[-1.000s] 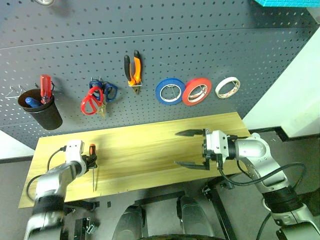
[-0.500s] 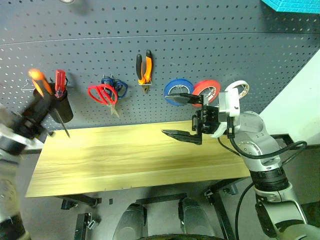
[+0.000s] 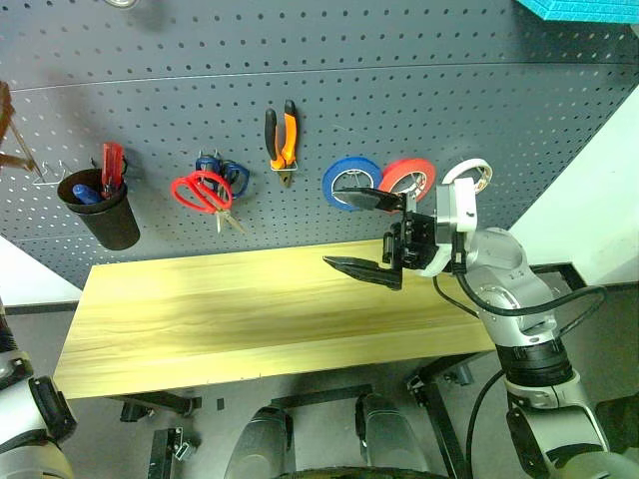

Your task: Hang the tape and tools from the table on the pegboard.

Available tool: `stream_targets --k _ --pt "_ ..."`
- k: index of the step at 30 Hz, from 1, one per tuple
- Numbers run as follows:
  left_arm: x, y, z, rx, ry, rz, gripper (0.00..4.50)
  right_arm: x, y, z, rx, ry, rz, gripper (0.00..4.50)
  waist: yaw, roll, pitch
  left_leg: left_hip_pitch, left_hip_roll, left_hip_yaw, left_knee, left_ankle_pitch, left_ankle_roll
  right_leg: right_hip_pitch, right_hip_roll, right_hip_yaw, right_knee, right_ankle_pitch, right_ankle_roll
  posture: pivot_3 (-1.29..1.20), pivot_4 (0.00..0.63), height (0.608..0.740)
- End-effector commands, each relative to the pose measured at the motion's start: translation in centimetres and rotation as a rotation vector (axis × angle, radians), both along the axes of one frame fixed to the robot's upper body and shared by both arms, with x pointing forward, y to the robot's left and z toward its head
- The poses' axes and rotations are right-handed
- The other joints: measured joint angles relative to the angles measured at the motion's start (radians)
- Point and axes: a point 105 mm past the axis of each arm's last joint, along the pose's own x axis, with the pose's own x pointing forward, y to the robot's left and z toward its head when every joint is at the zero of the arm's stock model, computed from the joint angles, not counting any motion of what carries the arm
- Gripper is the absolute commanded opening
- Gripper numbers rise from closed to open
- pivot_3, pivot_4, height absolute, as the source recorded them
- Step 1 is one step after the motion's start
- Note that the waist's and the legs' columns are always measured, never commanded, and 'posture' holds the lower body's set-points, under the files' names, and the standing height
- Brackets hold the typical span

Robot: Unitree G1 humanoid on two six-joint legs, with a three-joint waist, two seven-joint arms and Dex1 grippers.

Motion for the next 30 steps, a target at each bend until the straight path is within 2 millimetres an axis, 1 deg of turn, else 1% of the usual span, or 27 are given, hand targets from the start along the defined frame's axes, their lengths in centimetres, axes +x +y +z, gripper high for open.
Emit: stream_targets --k 1,5,7,8,9,10,12,14,15,16,17,19,20,21,23,25,30 --pt "0.1 -0.7 0.9 0.009 -0.057 -0.057 0.75 -0.6 -0.4 1.1 0.010 -0.051 -0.008 4.50 0.002 0.000 0.000 0.000 0.000 0.000 0.000 0.000 0.000 0.000 0.000 0.000 0.000 0.000 0.000 -0.01 0.072 0.740" --pt "1.1 -1.1 -1.0 -0.005 -0.005 -0.095 0.75 -0.7 -0.5 0.9 0.001 -0.049 -0.011 4.50 0.003 0.000 0.000 0.000 0.000 0.000 0.000 0.000 0.000 0.000 0.000 0.000 0.000 0.000 0.001 -0.01 0.070 0.740" --pt "1.5 -1.0 -2.1 -0.022 0.029 -0.099 1.48 -0.7 -0.5 0.9 0.000 -0.048 -0.011 4.50 0.003 0.000 0.000 0.000 0.000 0.000 0.000 0.000 0.000 0.000 0.000 0.000 0.000 0.001 0.001 -0.01 0.069 0.740" --pt "1.6 -1.0 -2.5 -0.028 0.038 -0.097 1.66 -0.7 -0.5 0.9 -0.001 -0.047 -0.012 4.50 0.002 0.000 0.000 0.000 0.000 0.000 0.000 0.000 0.000 0.000 0.000 0.000 0.000 0.001 0.001 -0.01 0.069 0.740" --pt "1.6 -0.9 -2.8 -0.042 0.046 -0.098 2.07 -0.7 -0.5 0.8 -0.002 -0.046 -0.012 4.50 0.002 0.000 0.000 0.000 0.000 0.000 0.000 0.000 0.000 0.000 0.000 0.000 0.000 0.001 0.001 -0.01 0.069 0.740" --pt "1.7 -0.8 -3.0 -0.051 0.049 -0.101 2.39 -0.7 -0.5 0.8 -0.003 -0.045 -0.013 4.50 0.001 -0.001 -0.001 0.001 0.000 0.000 0.000 0.000 0.000 0.000 0.000 0.000 0.001 0.001 0.001 -0.01 0.069 0.740" --pt "1.6 -0.8 -3.0 -0.051 0.043 -0.100 3.02 -0.7 -0.5 0.8 -0.005 -0.044 -0.014 4.50 -0.002 -0.001 -0.001 0.000 0.000 0.000 0.001 0.000 0.000 0.000 0.000 0.000 0.001 0.001 0.001 -0.01 0.069 0.740" --pt "1.5 -0.7 -2.4 -0.070 0.020 -0.099 3.71 -0.7 -0.6 0.7 -0.006 -0.043 -0.016 4.50 -0.003 -0.001 -0.001 0.000 0.000 0.000 0.000 0.000 0.000 0.000 0.000 0.000 0.001 0.001 0.001 -0.01 0.070 0.740" --pt "1.5 -0.6 -2.3 -0.090 0.011 -0.098 4.10 -0.7 -0.6 0.7 -0.005 -0.043 -0.017 4.50 -0.003 -0.001 -0.001 0.001 0.000 0.000 0.000 0.000 0.000 0.000 0.000 0.000 0.001 0.001 0.001 0.00 0.069 0.740" --pt "1.7 -0.5 -2.3 -0.121 0.006 -0.094 4.37 -0.6 -0.5 0.7 -0.005 -0.041 -0.018 4.50 -0.002 -0.001 -0.001 0.001 0.000 0.000 0.000 0.000 0.000 0.000 0.000 0.000 0.001 0.001 0.001 0.00 0.069 0.740" --pt "2.1 -0.5 -3.4 -0.142 0.049 -0.078 4.45 -0.5 -0.5 0.7 -0.004 -0.040 -0.017 4.50 -0.001 -0.001 -0.001 0.001 0.000 0.000 0.000 0.000 0.000 0.000 0.000 0.000 0.001 0.001 0.001 0.00 0.070 0.740" --pt "2.6 -0.9 -6.4 -0.121 0.148 -0.047 4.45 -0.6 -0.4 0.8 0.001 -0.042 -0.019 4.50 0.000 0.001 -0.002 0.001 0.000 0.000 0.001 0.000 0.000 0.000 0.000 0.000 0.001 0.001 0.001 -0.01 0.074 0.740" --pt "2.5 -1.1 -7.5 -0.142 0.171 -0.051 4.45 -0.6 -0.4 0.8 0.004 -0.043 -0.022 4.50 -0.001 0.002 -0.003 0.001 0.000 0.000 0.001 0.000 0.000 0.000 0.000 0.001 0.001 0.001 0.001 -0.02 0.083 0.740" --pt "2.2 -1.2 -7.9 -0.167 0.167 -0.061 4.45 -0.6 -0.4 0.8 0.005 -0.039 -0.026 4.50 -0.001 0.002 -0.003 0.001 0.000 0.001 0.001 0.000 0.000 0.001 0.000 0.001 0.001 0.001 0.002 -0.02 0.083 0.740" --pt "1.5 -1.6 -8.0 -0.198 0.145 -0.082 4.45 -0.8 -0.6 0.6 0.002 -0.029 -0.032 4.50 -0.001 0.001 -0.004 0.001 0.000 0.001 0.000 0.000 0.000 0.000 0.000 0.002 0.001 0.001 0.001 -0.02 0.082 0.740" --pt "1.0 -1.7 -7.4 -0.204 0.115 -0.090 4.45 -0.9 -0.7 0.5 -0.002 -0.022 -0.036 4.50 0.000 0.001 -0.004 0.002 0.000 0.001 0.000 0.000 0.000 0.000 0.000 0.002 0.001 0.001 0.001 -0.02 0.084 0.740" --pt "1.0 -1.2 -6.5 -0.244 0.094 -0.077 4.45 -0.9 -0.7 0.5 -0.003 -0.015 -0.038 4.50 0.000 0.001 -0.004 0.002 0.000 0.001 0.001 0.000 0.000 0.001 0.000 0.002 0.001 0.001 0.001 -0.01 0.083 0.740"
